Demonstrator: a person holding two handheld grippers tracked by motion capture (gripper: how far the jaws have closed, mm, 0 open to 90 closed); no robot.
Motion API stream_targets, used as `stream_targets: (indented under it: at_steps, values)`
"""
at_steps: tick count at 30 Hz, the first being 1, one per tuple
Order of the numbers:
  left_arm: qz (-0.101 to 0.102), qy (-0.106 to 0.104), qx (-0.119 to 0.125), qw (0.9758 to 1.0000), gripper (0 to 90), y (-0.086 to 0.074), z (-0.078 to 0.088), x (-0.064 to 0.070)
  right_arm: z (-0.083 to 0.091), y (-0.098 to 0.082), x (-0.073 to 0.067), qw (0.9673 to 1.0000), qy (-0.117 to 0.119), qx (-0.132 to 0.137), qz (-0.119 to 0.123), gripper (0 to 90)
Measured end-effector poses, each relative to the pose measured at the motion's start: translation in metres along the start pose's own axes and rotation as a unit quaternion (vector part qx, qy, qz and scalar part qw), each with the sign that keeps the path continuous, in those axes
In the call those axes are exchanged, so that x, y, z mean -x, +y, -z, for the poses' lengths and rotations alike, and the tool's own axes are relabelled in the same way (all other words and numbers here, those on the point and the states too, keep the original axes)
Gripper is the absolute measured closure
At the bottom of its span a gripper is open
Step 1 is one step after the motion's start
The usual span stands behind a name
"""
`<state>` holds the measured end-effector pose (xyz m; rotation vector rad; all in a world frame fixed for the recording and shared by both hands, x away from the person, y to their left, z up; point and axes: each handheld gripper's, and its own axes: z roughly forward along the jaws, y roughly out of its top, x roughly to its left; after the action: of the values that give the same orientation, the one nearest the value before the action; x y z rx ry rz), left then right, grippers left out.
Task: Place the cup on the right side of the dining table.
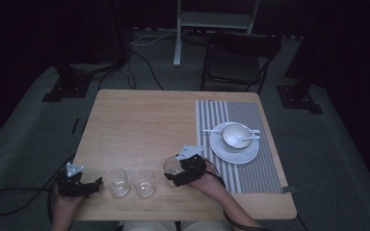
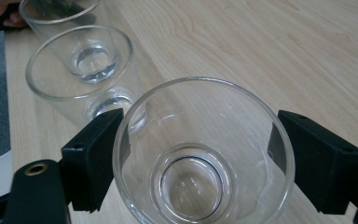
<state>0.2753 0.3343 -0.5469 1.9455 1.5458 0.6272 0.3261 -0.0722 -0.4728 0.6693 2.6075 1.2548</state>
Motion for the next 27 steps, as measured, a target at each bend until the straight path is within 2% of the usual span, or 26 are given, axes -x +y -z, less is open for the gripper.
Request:
stream_targets:
  at_steps: [7, 10, 18, 27]
  values:
    - [0.001, 0.0, 0.0, 1.0, 0.8, 0.0, 0.0, 0.0, 0.005, 0.006, 0.012, 0.9999, -0.002, 0.012, -0.005, 17.7]
    - [0.0, 0.0, 0.0, 1.0, 0.8, 0.0, 0.0, 0.0, 0.008, 0.01, 0.017, 0.9998, -0.011, 0.015, -0.008, 17.7]
    - [-0.001, 0.0, -0.001, 1.0, 0.8, 0.0, 0.0, 0.0, 0.01, 0.017, 0.033, 0.9994, -0.027, 0.012, -0.015, 17.7]
    - [0.0, 0.0, 0.0, 1.0, 0.8, 0.0, 0.0, 0.0, 0.007, 0.023, 0.051, 0.999, -0.036, 0.008, -0.026, 17.7]
